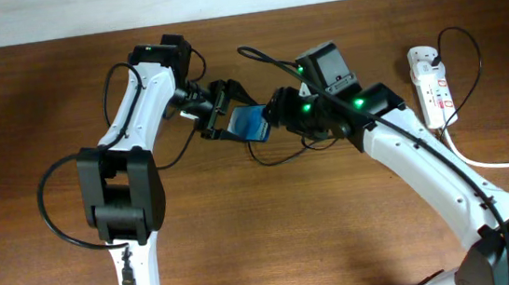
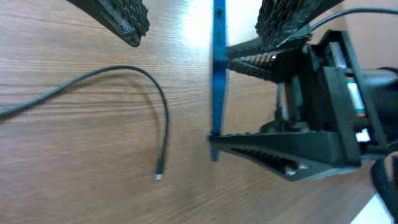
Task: Plug charger to phone and switch on socket
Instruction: 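Bring the phone to the right gripper and grasp its edge, then open the left gripper and hold the phone with the right gripper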
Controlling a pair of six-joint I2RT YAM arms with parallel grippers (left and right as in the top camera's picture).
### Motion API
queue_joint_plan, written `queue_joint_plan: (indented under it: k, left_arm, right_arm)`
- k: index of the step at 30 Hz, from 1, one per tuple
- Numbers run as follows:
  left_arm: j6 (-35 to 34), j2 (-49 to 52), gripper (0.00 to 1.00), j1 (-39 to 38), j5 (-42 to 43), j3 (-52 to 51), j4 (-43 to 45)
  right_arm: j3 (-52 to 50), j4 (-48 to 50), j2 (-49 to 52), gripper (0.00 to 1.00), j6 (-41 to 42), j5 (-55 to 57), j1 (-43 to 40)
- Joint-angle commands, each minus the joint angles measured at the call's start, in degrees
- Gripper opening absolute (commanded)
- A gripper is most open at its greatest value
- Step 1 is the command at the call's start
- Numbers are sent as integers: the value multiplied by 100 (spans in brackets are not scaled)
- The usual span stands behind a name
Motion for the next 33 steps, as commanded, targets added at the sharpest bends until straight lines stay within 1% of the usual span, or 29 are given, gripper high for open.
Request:
queue_joint_plan:
  k: [1, 3, 5, 7, 13, 17, 19, 21, 23, 24, 31, 32, 33]
  left_arm:
    - [-83, 7, 0, -11, 328, 142, -55]
    - [-83, 7, 0, -39, 330, 142, -70]
    - [-83, 7, 0, -68, 323, 142, -70]
    - [-83, 7, 0, -70, 306, 142, -68]
    - [-81, 7, 0, -70, 304, 142, -68]
    - [-81, 7, 0, -70, 304, 142, -68]
    - [-81, 7, 0, -70, 304, 142, -68]
    - [-81, 7, 0, -70, 302, 142, -68]
    - [-81, 7, 0, -70, 302, 142, -68]
    - [-81, 7, 0, -70, 304, 142, -68]
    - [-81, 7, 0, -70, 302, 142, -68]
    - [-81, 7, 0, -70, 304, 142, -68]
    - [-81, 7, 0, -70, 302, 142, -68]
  right_arm:
    - [90, 151, 90, 62, 42, -17, 170]
    - [90, 256, 138, 61, 22, -15, 199]
    - [90, 251, 284, 57, 22, -20, 212]
    - [90, 260, 437, 57, 17, -15, 299]
    - [90, 422, 586, 44, -92, 94, 380]
    - [90, 435, 640, 41, -87, 131, 385]
    - [90, 448, 743, 36, -87, 116, 382]
    - [90, 448, 763, 35, -87, 114, 385]
    - [90, 479, 763, 29, -87, 114, 382]
    - [90, 494, 763, 28, -87, 114, 382]
    - [90, 514, 763, 26, -87, 114, 382]
    - [90, 511, 763, 22, -85, 111, 382]
    - [90, 511, 763, 21, -87, 111, 382]
